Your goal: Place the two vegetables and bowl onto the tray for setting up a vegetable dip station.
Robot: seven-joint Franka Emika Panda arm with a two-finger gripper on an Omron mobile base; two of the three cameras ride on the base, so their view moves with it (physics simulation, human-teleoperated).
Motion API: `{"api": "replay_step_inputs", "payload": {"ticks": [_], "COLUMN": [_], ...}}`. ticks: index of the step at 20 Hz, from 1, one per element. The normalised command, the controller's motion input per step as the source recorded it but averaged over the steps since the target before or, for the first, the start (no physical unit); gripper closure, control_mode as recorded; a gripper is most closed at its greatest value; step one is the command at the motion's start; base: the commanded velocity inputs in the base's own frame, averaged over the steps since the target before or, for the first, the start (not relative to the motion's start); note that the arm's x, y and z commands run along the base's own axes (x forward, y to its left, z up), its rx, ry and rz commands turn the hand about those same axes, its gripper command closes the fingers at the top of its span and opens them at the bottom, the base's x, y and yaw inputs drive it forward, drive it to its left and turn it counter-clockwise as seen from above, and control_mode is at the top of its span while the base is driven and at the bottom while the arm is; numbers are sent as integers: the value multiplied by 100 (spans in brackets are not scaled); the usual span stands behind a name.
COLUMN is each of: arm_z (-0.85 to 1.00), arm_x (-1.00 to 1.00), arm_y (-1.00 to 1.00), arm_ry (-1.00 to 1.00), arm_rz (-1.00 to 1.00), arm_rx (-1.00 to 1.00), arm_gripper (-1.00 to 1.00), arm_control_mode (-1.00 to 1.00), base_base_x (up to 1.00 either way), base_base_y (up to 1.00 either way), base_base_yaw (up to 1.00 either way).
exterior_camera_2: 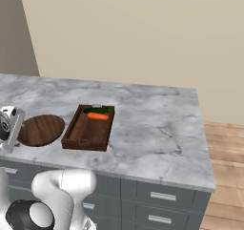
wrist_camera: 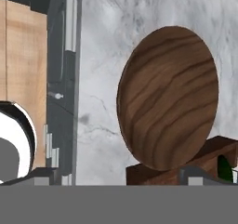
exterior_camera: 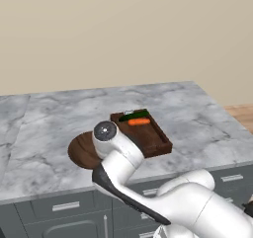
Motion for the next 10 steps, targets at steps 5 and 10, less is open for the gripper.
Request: {"api": "replay_step_inputs", "payload": {"ticks": [5, 10], "arm_z": [-6, -15], "arm_x": [0, 0], "arm_y": [34, 2], "arm_ry": [0, -1], "arm_rz": [2, 4], "arm_rx": [-2, 0], "arm_gripper": [-100, -100], "arm_control_mode": [-100, -100], "base_base_x": [0, 0], "base_base_y": [0, 0], "base_base_yaw": [0, 0]}}
